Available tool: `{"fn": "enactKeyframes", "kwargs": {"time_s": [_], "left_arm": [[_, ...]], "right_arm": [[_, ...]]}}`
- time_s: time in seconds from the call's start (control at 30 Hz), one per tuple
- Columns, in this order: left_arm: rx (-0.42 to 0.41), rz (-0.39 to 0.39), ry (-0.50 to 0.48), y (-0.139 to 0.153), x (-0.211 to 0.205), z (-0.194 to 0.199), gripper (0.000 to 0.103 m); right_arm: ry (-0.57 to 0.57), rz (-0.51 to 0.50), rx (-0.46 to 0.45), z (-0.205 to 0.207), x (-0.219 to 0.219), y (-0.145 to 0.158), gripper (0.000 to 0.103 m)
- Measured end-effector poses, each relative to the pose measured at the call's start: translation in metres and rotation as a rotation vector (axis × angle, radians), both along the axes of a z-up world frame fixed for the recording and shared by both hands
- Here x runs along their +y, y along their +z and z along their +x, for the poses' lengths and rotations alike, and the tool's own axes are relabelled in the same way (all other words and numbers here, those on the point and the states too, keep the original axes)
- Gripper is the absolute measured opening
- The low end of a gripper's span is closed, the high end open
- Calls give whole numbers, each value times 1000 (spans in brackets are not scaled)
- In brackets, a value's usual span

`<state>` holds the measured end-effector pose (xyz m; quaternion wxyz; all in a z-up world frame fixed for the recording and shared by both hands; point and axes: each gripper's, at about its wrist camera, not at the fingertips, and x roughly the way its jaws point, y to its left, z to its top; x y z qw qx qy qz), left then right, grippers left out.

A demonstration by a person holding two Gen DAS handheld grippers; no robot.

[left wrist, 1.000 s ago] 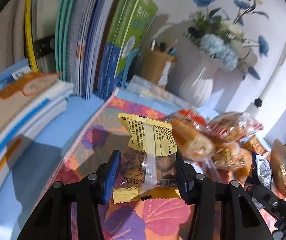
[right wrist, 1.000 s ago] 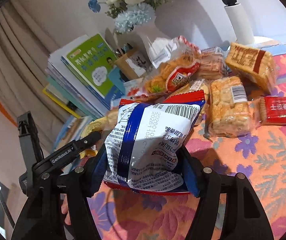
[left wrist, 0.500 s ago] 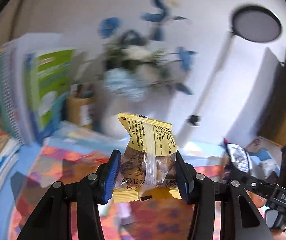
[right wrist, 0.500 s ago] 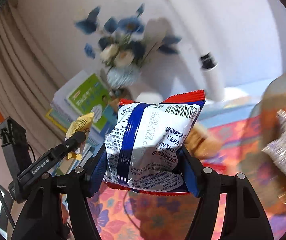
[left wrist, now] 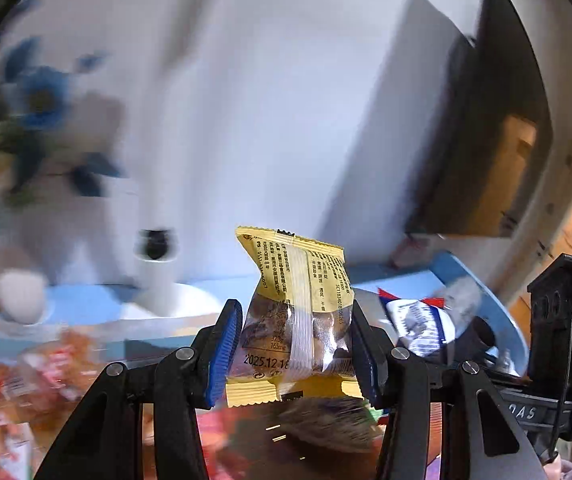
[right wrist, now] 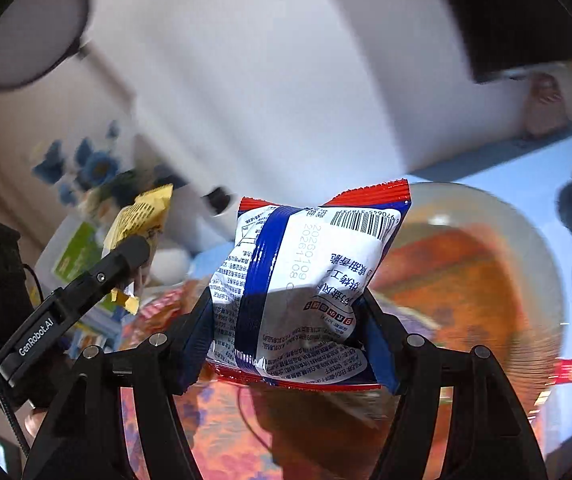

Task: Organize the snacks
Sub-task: 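Carry both snacks over the amber bowl and open both tools to drop them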

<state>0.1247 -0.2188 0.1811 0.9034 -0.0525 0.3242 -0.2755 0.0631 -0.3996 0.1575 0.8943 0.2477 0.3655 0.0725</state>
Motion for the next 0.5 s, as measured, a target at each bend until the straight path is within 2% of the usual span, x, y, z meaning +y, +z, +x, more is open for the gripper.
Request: {"fn": "enactKeyframes", "kwargs": {"time_s": [0.17, 0.2, 0.23, 0.3, 0.4, 0.5], "left_arm": [[120, 27, -119, -31, -58, 21, 53], [151, 70, -128, -39, -69, 25, 62], [174, 132, -116, -46, -78, 28, 72], [159, 193, -87, -52, -80, 28, 78], [128, 224, -61, -49, -70, 21, 84], [104, 243, -34, -47, -52, 18, 85]], "right_arm": [[-62, -10, 51, -8, -28, -19, 72], [-71, -6, 73, -8, -30, -22, 75], [-94, -11, 103, -9, -34, -27, 86], [-135, -32, 116, -14, -37, -27, 89], [-166, -28, 93, -21, -40, -21, 89], [-185, -18, 66, -25, -34, -12, 90]]}}
